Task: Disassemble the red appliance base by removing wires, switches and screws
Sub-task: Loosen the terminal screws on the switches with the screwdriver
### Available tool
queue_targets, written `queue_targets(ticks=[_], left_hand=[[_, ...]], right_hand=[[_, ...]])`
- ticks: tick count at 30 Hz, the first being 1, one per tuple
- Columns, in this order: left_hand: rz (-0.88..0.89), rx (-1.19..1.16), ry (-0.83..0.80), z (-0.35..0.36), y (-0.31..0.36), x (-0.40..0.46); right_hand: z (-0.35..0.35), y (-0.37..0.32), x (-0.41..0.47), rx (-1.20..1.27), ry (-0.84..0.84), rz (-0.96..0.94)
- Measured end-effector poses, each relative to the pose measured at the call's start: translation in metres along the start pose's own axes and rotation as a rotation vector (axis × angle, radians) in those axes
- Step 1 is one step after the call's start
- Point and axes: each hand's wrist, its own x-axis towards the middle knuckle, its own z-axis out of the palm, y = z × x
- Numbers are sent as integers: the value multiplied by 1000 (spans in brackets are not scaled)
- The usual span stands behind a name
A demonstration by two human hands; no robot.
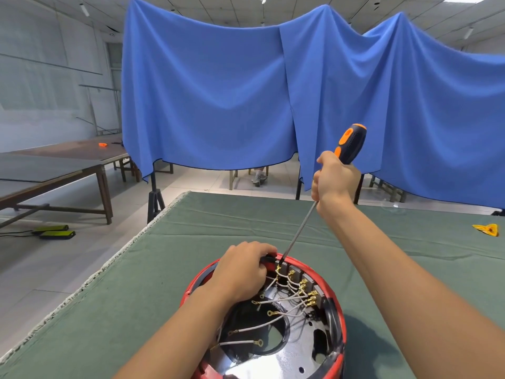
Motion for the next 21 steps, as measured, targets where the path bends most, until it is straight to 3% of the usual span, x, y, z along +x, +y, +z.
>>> queue_targets(ticks=[6,13,21], left_hand=[[-2,-4,-3,1,0,-2],[3,20,0,2,1,-1],[-56,109,-3,3,-2,4]], right_hand=[[-10,-2,-7,84,-13,13],[-13,-5,-51,126,-139,-292],[-1,1,-96,-24,-306,-469]])
